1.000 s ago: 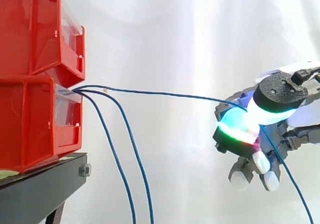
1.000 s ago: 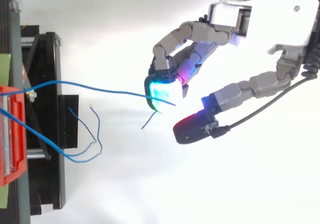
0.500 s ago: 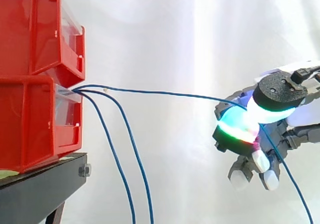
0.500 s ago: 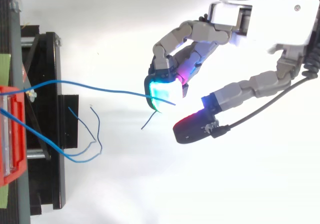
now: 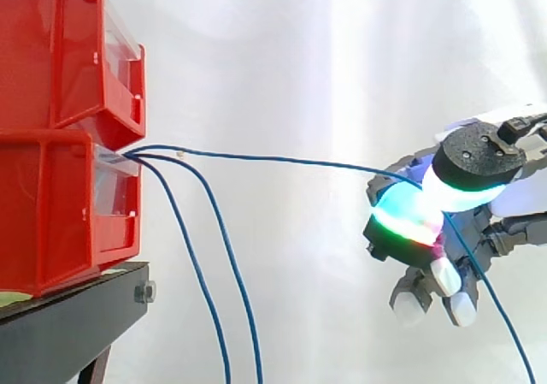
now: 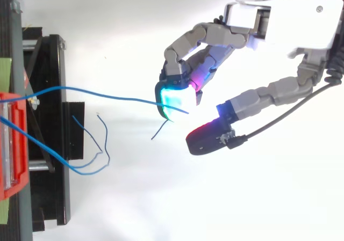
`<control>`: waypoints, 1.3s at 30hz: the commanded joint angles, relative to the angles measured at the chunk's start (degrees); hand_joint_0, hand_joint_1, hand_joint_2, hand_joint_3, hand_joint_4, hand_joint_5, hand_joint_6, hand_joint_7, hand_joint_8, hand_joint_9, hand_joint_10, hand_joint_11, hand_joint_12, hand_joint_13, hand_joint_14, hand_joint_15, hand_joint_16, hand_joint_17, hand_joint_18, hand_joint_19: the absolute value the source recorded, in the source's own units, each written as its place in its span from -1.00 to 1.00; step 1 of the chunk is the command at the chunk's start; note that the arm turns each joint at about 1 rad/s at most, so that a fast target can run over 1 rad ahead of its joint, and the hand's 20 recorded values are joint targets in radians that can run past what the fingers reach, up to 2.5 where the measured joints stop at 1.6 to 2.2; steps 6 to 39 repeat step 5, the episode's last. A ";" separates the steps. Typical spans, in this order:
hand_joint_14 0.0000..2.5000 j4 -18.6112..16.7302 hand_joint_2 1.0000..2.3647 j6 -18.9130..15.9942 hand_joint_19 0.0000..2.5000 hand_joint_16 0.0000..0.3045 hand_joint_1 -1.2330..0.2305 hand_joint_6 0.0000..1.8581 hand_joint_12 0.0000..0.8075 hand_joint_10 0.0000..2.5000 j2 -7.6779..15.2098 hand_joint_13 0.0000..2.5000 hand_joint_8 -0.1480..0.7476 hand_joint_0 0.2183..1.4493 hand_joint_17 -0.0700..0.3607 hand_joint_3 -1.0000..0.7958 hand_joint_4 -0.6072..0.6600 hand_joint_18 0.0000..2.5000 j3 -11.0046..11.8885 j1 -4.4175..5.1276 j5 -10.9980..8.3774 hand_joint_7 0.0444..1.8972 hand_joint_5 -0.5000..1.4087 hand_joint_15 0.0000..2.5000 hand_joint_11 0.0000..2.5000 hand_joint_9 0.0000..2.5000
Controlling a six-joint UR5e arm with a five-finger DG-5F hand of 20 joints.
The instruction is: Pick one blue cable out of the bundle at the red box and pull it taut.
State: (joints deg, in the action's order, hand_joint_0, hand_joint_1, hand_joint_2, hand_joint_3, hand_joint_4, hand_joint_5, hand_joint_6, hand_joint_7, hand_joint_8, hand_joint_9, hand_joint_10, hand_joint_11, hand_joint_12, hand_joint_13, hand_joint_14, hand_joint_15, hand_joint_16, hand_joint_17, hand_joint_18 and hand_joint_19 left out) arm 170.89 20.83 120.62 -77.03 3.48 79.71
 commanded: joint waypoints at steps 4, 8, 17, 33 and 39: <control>-0.99 -0.03 -0.97 0.00 -0.70 -0.56 -0.54 -0.04 -0.04 -0.99 0.05 -0.44 0.08 -0.34 0.03 0.14 0.04 -0.32 -0.05 -0.05 0.01 0.22 -0.57 -0.80 -0.66 -0.32; -0.99 -0.03 -0.97 0.00 -0.70 -0.56 -0.54 -0.04 -0.04 -0.99 0.05 -0.44 0.08 -0.34 0.03 0.14 0.04 -0.32 0.04 -0.05 -0.08 0.22 -0.57 -0.80 -0.67 -0.32; -0.99 -0.03 -0.97 0.00 -0.70 -0.56 -0.54 -0.04 -0.04 -0.99 0.05 -0.44 0.08 -0.34 0.03 0.14 0.04 -0.32 0.04 -0.05 -0.08 0.22 -0.57 -0.80 -0.67 -0.32; -0.99 -0.03 -0.97 0.00 -0.70 -0.56 -0.54 -0.04 -0.04 -0.99 0.05 -0.44 0.08 -0.34 0.03 0.14 0.04 -0.32 0.04 -0.05 -0.08 0.22 -0.57 -0.80 -0.67 -0.32; -0.99 -0.03 -0.97 0.00 -0.70 -0.56 -0.54 -0.04 -0.04 -0.99 0.05 -0.44 0.08 -0.34 0.03 0.14 0.04 -0.32 0.04 -0.05 -0.08 0.22 -0.57 -0.80 -0.67 -0.32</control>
